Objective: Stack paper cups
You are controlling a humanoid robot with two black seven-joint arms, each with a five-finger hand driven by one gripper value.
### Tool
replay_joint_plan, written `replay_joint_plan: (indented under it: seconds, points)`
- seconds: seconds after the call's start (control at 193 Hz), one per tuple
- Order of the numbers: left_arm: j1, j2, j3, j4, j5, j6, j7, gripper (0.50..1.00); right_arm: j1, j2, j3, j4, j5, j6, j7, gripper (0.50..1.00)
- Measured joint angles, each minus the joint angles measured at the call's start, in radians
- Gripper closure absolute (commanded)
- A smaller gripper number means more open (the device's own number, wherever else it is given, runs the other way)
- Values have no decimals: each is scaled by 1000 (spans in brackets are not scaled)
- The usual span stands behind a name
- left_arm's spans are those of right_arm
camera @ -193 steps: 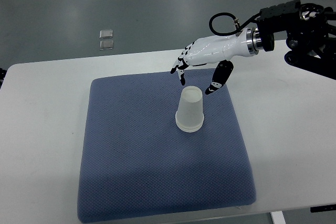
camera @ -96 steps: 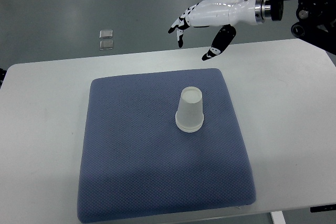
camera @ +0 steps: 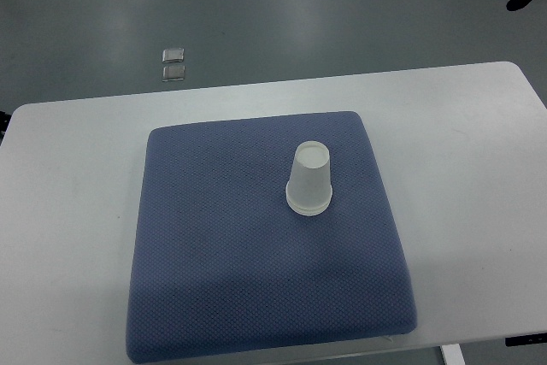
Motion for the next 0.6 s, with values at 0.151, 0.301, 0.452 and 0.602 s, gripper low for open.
replay_joint_plan:
  seconds: [0.151,0.301,0.452,0.602]
  points:
    - [0,0,0,0,0,0,0,500,-35,47,1,-106,269,-97,-33,599]
    - [0,0,0,0,0,0,0,500,-93,95,-2,-166,518,-123,-55,599]
    - [0,0,0,0,0,0,0,500,-152,117,-8,-174,715,-172,-116,597]
    - [0,0,0,0,0,0,0,500,-211,155,-8,-172,871,-228,-141,597]
